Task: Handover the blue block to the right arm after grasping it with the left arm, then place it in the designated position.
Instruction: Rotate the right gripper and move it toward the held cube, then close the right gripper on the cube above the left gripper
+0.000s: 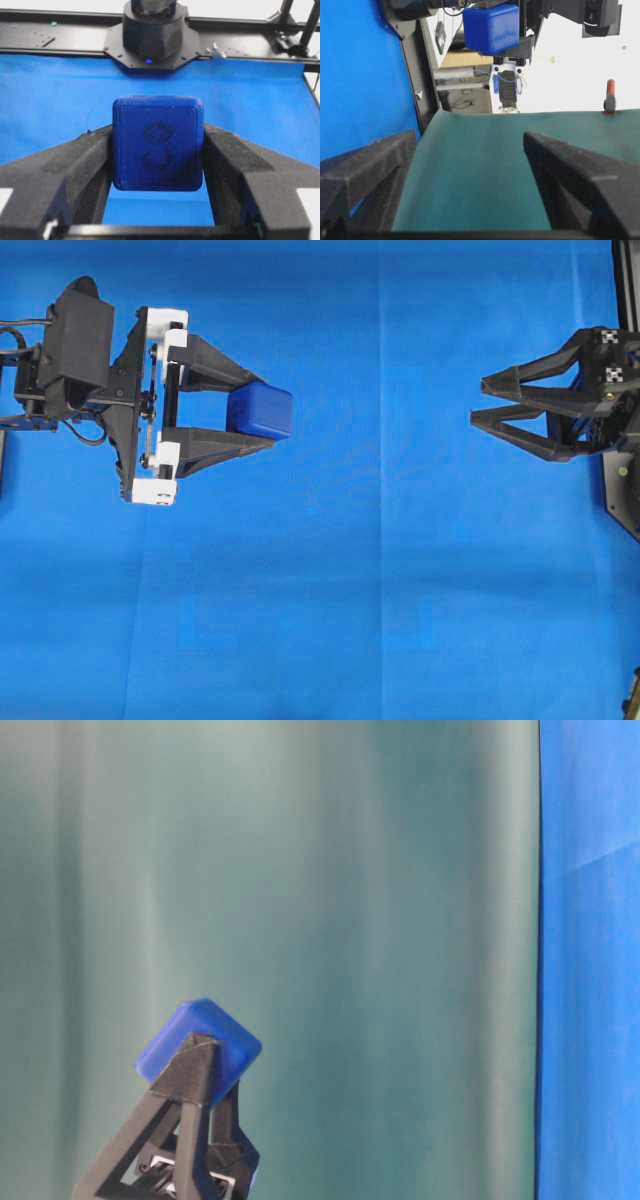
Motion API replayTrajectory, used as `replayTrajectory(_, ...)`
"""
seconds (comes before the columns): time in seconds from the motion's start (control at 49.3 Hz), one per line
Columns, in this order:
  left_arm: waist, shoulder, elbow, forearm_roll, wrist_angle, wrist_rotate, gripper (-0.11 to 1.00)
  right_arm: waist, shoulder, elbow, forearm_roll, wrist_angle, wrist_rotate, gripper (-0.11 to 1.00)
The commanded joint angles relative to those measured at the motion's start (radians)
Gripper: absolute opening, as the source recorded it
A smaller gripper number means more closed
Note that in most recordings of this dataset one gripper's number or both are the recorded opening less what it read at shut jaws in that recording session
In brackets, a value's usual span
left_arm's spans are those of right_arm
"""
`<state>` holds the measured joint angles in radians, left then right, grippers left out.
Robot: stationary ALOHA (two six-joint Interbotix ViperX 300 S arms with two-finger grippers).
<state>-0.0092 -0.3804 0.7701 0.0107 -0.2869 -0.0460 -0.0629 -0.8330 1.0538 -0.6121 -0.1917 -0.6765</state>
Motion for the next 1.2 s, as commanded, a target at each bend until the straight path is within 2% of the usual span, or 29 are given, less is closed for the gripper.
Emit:
replayTrajectory(0.0, -0.002, -0.018, -0.011, 0.0, -0.011, 0.0, 0.46, 0.002, 0.002, -0.029, 0.0, -0.009, 0.002, 0.94)
replayTrajectory(0.406, -0.002, -0.018, -0.011, 0.0, -0.011, -0.002, 0.46, 0.002, 0.008, -0.031, 0.0, -0.009, 0.002, 0.94)
replayTrajectory(0.589, -0.002, -0.018, -0.011, 0.0, -0.011, -0.002, 0.46, 0.002, 0.057, -0.055, 0.002, -0.031, 0.002, 0.94)
replayTrajectory(0.792, -0.003, -0.018, -0.011, 0.0, -0.011, -0.002, 0.46, 0.002, 0.17, -0.137, 0.003, -0.069, 0.002, 0.94)
replayTrajectory(1.177, -0.003, -0.018, -0.011, 0.0, -0.011, -0.002, 0.46, -0.003, 0.445, -0.357, 0.003, -0.072, 0.002, 0.94)
